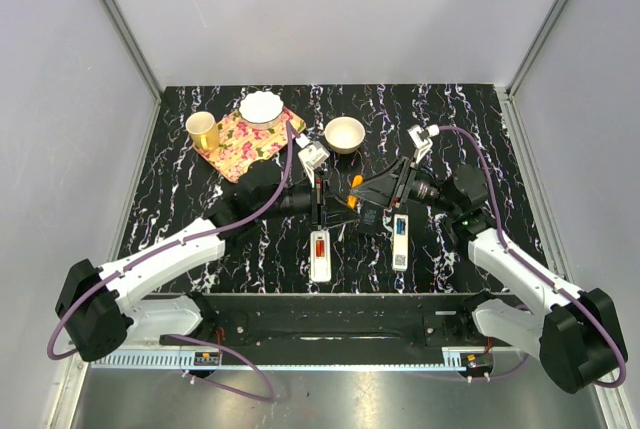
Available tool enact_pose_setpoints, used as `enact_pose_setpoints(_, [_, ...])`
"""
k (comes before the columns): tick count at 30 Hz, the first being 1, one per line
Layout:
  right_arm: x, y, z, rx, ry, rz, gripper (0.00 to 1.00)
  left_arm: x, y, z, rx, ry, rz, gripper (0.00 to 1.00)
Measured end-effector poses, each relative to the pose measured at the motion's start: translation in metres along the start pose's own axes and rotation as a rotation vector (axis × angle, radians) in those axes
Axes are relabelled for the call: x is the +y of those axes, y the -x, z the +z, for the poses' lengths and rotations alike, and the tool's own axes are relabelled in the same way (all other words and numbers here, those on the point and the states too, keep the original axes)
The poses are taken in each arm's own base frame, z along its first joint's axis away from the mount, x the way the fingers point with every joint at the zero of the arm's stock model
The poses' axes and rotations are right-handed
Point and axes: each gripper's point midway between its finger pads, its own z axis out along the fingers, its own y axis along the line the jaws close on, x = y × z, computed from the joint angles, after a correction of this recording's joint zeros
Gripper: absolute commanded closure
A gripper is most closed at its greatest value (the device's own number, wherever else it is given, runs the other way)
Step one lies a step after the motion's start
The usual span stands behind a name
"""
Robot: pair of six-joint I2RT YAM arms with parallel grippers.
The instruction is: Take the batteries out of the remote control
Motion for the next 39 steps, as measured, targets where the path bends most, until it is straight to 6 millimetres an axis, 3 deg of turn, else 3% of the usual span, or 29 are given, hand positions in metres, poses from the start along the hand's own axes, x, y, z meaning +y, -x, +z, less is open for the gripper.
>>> enact_pose_setpoints(8, [-0.0002,-0.0007,-0.0006,-0.004,0.001,0.011,0.57,-0.0002,0.0005,0.0001,-0.002,-0.001,0.001,1.00])
enact_pose_setpoints(18, [0.0021,0.0020,0.0013,-0.013,0.021,0.014,0.59,0.0001,0.0003,0.0002,-0.001,-0.001,0.004,1.00])
enact_pose_setpoints(22, [-0.0003,0.0016,0.0024,-0.010,0.020,0.026,0.74,0.0001,0.0004,0.0007,-0.002,-0.002,0.004,1.00])
enact_pose_setpoints(24, [-0.0009,0.0017,0.0028,-0.011,0.020,0.029,0.99,-0.0003,0.0008,0.0007,-0.003,-0.004,0.005,1.00])
enact_pose_setpoints(27, [-0.0033,0.0021,0.0037,-0.012,0.019,0.018,1.00,-0.0014,0.0022,0.0008,-0.008,-0.006,-0.011,0.98])
enact_pose_setpoints(30, [-0.0041,0.0020,0.0041,-0.012,0.020,0.017,1.00,-0.0007,0.0019,0.0008,-0.008,-0.001,-0.015,0.87])
enact_pose_setpoints(33, [-0.0045,0.0018,0.0038,-0.014,0.020,0.015,1.00,-0.0004,0.0019,0.0008,-0.008,0.000,-0.015,0.57])
enact_pose_setpoints(34, [-0.0049,0.0014,0.0037,-0.014,0.019,0.017,1.00,-0.0003,0.0019,0.0008,-0.008,0.000,-0.012,0.38])
enact_pose_setpoints(35, [-0.0049,0.0007,0.0036,-0.011,0.019,0.021,1.00,0.0002,0.0020,0.0008,-0.009,0.001,-0.001,0.27])
enact_pose_setpoints(39, [-0.0059,-0.0008,0.0023,-0.009,0.002,0.033,1.00,0.0045,-0.0002,-0.0012,-0.005,0.028,0.014,0.07])
